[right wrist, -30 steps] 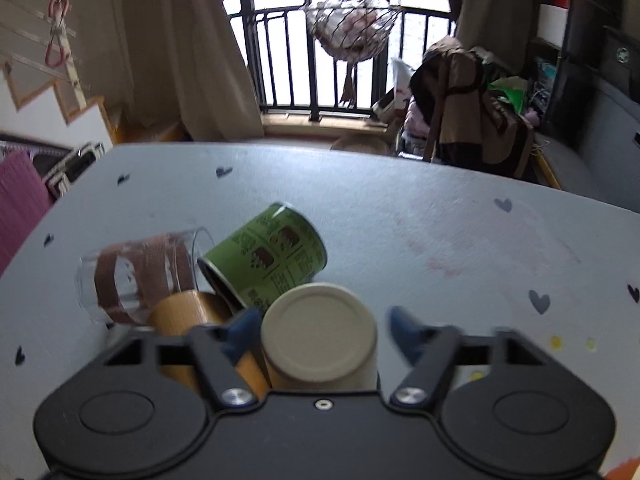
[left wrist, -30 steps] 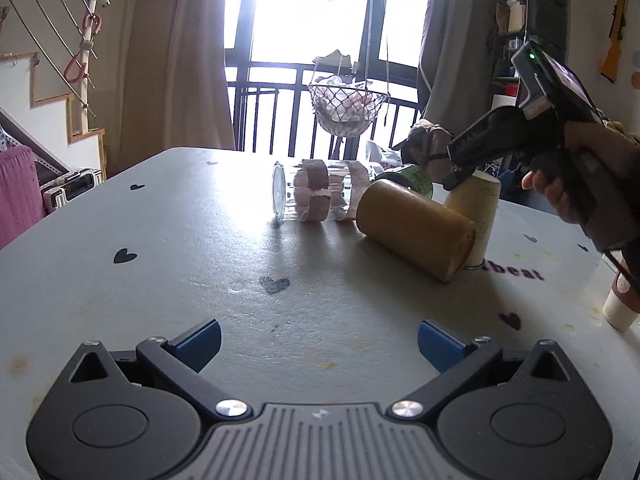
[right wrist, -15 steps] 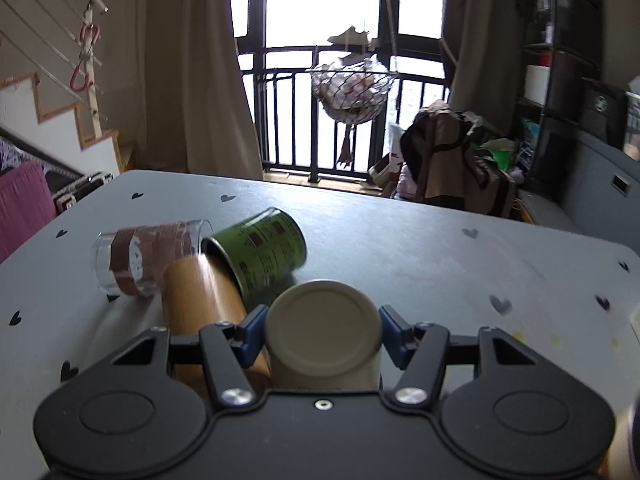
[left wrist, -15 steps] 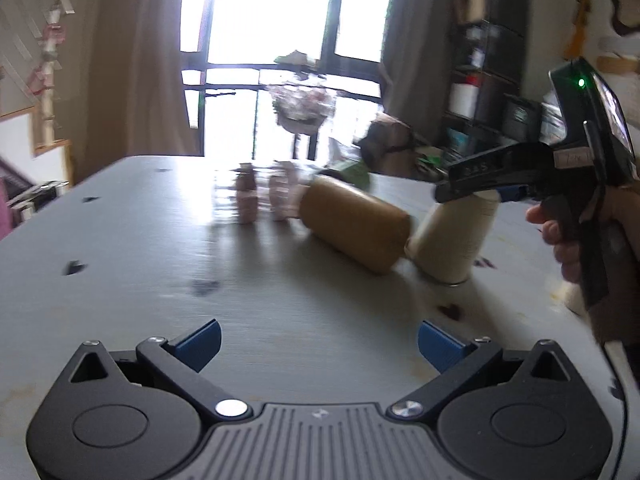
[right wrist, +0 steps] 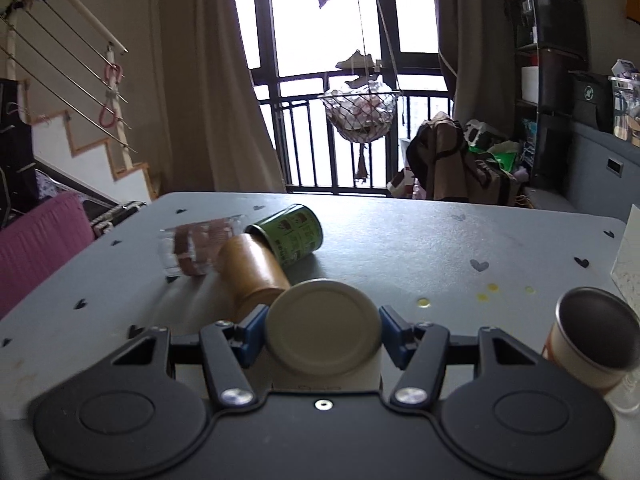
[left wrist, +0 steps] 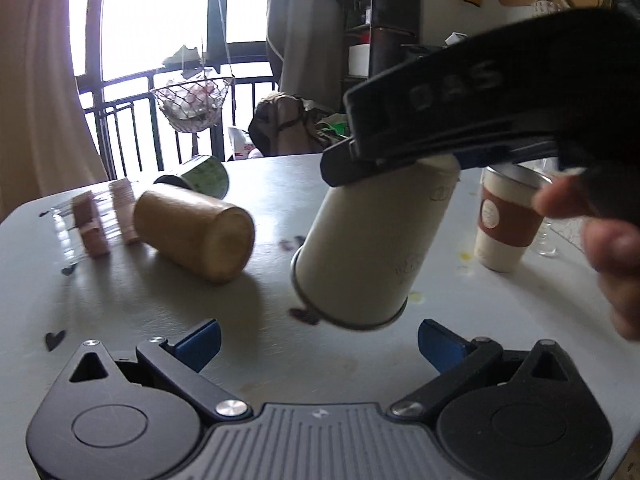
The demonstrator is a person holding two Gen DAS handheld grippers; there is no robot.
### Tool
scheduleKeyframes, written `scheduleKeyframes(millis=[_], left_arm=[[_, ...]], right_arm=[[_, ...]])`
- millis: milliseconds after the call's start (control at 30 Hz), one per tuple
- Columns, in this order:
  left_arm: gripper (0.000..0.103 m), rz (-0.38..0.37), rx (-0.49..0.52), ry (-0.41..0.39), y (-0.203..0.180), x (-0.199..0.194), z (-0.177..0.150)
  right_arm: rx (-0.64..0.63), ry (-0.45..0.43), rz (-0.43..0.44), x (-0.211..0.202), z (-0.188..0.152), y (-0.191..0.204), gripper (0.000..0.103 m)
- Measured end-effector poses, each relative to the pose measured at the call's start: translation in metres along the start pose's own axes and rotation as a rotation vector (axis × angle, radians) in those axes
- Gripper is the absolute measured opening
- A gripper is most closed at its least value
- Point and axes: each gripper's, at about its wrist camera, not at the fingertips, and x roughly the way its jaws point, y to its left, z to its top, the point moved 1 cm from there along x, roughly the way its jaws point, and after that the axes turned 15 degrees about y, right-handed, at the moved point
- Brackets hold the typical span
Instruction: Flip cup upright
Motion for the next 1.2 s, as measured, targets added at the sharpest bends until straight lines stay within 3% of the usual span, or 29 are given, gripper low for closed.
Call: scheduleKeyframes(millis=[167,433,767,933,1033,1200], left_arm=[[0.103,0.012,-0.017,-0.003,0.0,0.006,0.005],[0.103,0.027,-0.034,0.057,0.007,0.019,0.005],[0.103,0.033,-0.025,0.078,0.014,0.012,-0.015],[0.103,0.049,-0.113,0.087,0.029,-0.003,-0.022],[0.102,-0.003,-0.208,0.102,0.04,-0.009,-0.02],[0.102,-0.162,-0.323,0.102,0.047,-0.017,-0.006]], right_arm=[[-0.009,-0.019,0.01,-0.016,-0.011,-0.001,0.06],[0.016,-0.022,0.015,-0.022,-0.034,-0.009,0.06],[0.076,0.014,0.017,-0.025,-0.079,-0.024,0.059],[0.094,0.042,0.018,-0.022,-0.102,-0.026,0.059],[0.094,0.054,0.021,-0.018,-0.116,-0.026,0.059],[0.074,0.043,-0.002,-0.022,-0.121,-0.021,0.059]])
